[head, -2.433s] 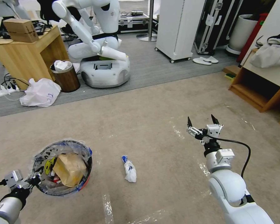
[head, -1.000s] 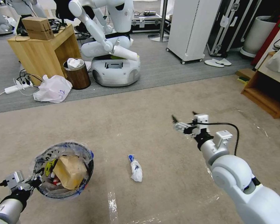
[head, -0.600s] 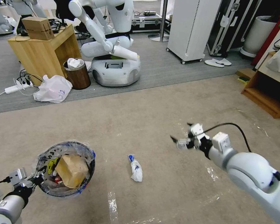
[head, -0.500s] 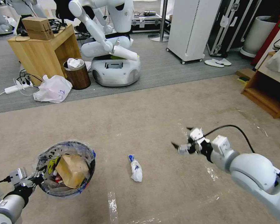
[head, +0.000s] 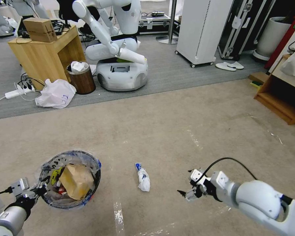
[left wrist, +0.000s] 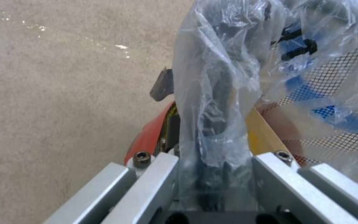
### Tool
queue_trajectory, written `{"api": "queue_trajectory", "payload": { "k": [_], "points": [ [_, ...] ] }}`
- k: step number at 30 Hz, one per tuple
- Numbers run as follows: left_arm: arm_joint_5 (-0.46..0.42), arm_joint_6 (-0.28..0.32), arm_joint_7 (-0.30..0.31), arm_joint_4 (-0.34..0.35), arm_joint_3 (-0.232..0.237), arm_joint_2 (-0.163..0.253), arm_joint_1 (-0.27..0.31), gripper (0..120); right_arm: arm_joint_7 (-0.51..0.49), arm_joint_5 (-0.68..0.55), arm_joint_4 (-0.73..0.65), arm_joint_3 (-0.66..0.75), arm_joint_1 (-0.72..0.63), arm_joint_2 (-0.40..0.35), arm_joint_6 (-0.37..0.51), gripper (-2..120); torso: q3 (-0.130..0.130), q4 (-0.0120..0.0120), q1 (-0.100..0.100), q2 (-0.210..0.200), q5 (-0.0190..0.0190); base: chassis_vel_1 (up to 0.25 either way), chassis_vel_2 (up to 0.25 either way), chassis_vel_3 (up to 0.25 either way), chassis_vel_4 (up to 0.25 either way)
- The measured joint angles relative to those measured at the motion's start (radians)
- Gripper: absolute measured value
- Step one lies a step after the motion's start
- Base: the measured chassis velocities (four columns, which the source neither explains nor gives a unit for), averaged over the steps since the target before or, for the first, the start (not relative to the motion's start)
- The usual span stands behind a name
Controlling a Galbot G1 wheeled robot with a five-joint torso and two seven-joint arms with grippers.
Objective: Pick up the trash bin and place the garbage on the floor into it.
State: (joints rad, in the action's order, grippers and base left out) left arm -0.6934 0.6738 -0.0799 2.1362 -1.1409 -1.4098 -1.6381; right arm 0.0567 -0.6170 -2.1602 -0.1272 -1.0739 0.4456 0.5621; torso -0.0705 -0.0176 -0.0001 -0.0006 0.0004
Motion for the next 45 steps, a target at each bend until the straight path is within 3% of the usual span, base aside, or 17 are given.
{"api": "queue_trajectory", "payload": {
  "k": [5, 9, 11, 14, 31, 45],
  "points": [
    [0.002, 0.002, 0.001, 0.009, -0.003, -0.01, -0.003, 1, -0.03, -0.046, 0.046, -0.129, 0.097, 0.073, -0.001, 100, 0.0, -0.0001, 0.0, 0.0, -0.0003, 0.0, 0.0, 0.0, 0.0],
    [0.003, 0.003, 0.001, 0.01, -0.004, -0.011, -0.003, 1, -0.036, -0.054, 0.058, -0.154, 0.113, 0.088, -0.001, 100, 0.0, 0.0002, 0.0, 0.0, 0.0, 0.0, 0.0, 0.0, 0.0],
    [0.003, 0.005, 0.002, 0.005, -0.014, -0.012, -0.008, 1, -0.063, -0.066, 0.142, -0.298, 0.213, 0.188, -0.001, 100, 0.0, 0.0002, 0.0, 0.0, 0.0, 0.0, 0.0, 0.0, 0.0],
    [0.003, 0.005, 0.002, 0.002, -0.017, -0.015, -0.008, 1, -0.082, -0.066, 0.178, -0.339, 0.248, 0.231, -0.001, 100, 0.0, 0.0005, 0.0, 0.0, -0.0003, 0.0, 0.0, 0.0, 0.0],
    [-0.011, 0.012, 0.008, -0.008, -0.018, 0.003, 0.011, 1, -0.218, -0.065, 0.223, -0.302, 0.282, 0.305, 0.096, 100, 0.0, -0.0001, 0.0, 0.0, -0.0001, 0.0, 0.0, 0.0, 0.0],
    [-0.011, 0.013, 0.008, -0.012, -0.016, -0.009, 0.014, 1, -0.314, -0.199, 0.355, -0.306, 0.356, 0.437, 0.104, 100, 0.0, 0.0, 0.0, 0.0, -0.0003, 0.0, 0.0, 0.0, 0.0]
  ]
}}
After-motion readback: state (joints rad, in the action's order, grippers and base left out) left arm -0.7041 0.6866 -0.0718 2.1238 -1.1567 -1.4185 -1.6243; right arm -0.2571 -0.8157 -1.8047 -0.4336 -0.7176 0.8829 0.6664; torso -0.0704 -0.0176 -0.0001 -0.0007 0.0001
